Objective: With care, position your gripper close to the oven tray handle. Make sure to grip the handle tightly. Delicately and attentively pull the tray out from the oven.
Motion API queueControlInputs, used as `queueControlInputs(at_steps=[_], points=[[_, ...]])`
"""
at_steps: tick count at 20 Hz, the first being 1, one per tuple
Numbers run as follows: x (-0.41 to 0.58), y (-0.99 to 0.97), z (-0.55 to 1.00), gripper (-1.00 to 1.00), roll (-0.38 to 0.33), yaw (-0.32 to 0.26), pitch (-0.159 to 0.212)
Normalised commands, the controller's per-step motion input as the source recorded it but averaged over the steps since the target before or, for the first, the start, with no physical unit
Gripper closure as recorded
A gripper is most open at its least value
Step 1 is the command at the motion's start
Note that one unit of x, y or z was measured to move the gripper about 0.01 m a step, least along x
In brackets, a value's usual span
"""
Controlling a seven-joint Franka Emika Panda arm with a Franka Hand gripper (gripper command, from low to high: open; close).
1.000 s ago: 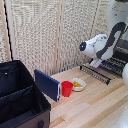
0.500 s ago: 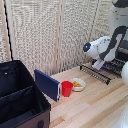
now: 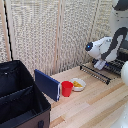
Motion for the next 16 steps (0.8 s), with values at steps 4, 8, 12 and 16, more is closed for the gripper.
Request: queueControlInputs(at_steps=[4,8,12,16], points=[[0.121,-0.16,0.05,1.00,0.031,0.002,0.035],[0.089,-0.11,0.04,1.00,0.056,0.000,0.040],[0.055,0.25,0.00,1.00,0.075,-0.040,0.053],[0.000,0.78,0.00,1.00,0.056,-0.056,0.040]])
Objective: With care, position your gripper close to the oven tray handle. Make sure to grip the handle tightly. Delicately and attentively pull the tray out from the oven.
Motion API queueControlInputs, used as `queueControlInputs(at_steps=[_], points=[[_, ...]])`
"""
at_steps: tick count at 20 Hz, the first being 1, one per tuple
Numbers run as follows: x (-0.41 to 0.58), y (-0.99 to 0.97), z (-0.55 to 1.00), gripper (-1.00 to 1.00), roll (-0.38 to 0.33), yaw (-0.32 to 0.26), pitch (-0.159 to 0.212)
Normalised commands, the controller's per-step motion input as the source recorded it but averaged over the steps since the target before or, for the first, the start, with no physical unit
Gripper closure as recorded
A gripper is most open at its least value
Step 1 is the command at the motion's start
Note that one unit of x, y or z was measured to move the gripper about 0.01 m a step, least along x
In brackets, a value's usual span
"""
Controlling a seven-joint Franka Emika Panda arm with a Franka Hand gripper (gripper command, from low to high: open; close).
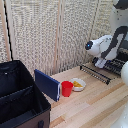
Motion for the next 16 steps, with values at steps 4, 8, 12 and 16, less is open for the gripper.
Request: queueControlInputs(at_steps=[4,8,12,16], points=[[-0.029,0.85,-0.01,1.00,0.031,-0.041,0.033],[-0.040,0.89,-0.09,1.00,0.003,-0.036,0.029],[-0.009,0.81,-0.07,1.00,-0.002,-0.035,0.018],[0.048,0.22,0.01,-1.00,-0.059,-0.010,0.018]])
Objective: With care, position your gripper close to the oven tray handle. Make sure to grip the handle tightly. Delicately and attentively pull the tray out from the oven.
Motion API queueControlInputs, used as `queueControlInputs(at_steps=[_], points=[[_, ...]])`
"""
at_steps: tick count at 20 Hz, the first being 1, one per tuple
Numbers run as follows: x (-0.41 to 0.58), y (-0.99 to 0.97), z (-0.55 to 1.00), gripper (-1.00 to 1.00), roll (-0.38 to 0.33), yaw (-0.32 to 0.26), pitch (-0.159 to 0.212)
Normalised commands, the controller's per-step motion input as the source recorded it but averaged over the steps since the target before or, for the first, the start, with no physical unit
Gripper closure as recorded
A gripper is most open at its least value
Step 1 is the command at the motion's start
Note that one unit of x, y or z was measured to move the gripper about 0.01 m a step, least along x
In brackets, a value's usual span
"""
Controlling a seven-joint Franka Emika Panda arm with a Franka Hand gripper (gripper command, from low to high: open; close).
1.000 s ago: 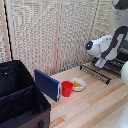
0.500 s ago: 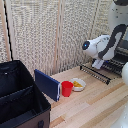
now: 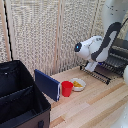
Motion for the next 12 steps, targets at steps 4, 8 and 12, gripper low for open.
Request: queueControlInputs(at_steps=[4,8,12], points=[[0.053,0.00,0.14,-1.00,-0.025,0.000,0.060],[0.154,0.00,0.26,-1.00,0.029,-0.015,0.037],[0.063,-0.01,0.28,-1.00,0.046,-0.121,0.042]])
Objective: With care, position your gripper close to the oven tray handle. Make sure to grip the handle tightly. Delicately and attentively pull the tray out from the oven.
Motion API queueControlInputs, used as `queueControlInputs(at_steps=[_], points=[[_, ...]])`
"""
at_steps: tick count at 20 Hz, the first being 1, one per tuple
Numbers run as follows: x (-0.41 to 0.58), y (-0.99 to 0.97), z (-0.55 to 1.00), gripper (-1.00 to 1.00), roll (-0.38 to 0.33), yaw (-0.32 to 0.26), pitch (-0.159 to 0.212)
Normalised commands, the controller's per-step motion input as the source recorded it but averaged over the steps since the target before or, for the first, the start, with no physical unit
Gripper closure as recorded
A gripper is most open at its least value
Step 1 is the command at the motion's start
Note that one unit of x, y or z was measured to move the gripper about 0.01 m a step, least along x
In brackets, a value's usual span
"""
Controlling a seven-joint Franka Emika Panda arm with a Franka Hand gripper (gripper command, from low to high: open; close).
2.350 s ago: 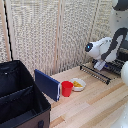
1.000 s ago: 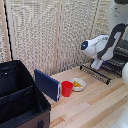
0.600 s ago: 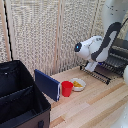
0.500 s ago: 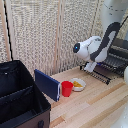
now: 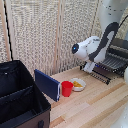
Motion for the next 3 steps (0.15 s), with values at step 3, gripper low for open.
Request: queueControlInputs(at_steps=[3], points=[[0.005,-0.01,0.21,-1.00,0.064,-0.052,0.041]])
